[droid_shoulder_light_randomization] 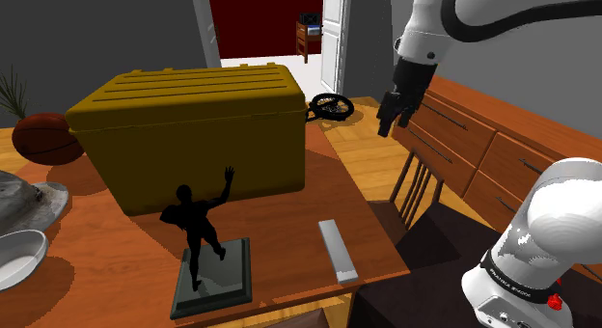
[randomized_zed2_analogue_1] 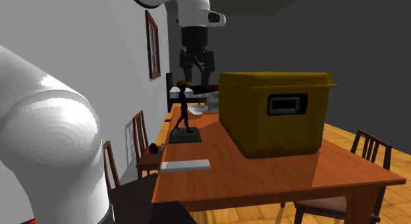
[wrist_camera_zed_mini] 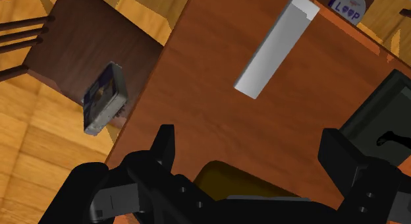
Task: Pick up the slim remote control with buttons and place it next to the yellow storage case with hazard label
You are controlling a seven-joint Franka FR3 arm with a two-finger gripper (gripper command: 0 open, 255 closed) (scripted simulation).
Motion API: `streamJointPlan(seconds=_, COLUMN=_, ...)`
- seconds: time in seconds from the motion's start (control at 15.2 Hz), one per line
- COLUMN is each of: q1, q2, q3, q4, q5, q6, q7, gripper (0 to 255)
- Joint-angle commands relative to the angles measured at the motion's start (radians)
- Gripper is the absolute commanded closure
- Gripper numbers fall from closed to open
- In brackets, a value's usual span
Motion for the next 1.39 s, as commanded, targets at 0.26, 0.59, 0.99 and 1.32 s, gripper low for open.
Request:
streamJointPlan(seconds=0.26, q1=0.014, q2=0.060, q3=0.106, q4=-0.140, q5=0.056, q6=0.191, q7=0.127, gripper=0)
streamJointPlan(seconds=0.59, q1=0.022, q2=0.173, q3=0.198, q4=-0.211, q5=0.100, q6=0.365, q7=0.231, gripper=0)
streamJointPlan(seconds=0.99, q1=0.013, q2=0.383, q3=0.315, q4=-0.244, q5=0.120, q6=0.595, q7=0.371, gripper=0)
streamJointPlan(seconds=1.32, q1=-0.033, q2=0.612, q3=0.415, q4=-0.228, q5=0.049, q6=0.789, q7=0.538, gripper=0)
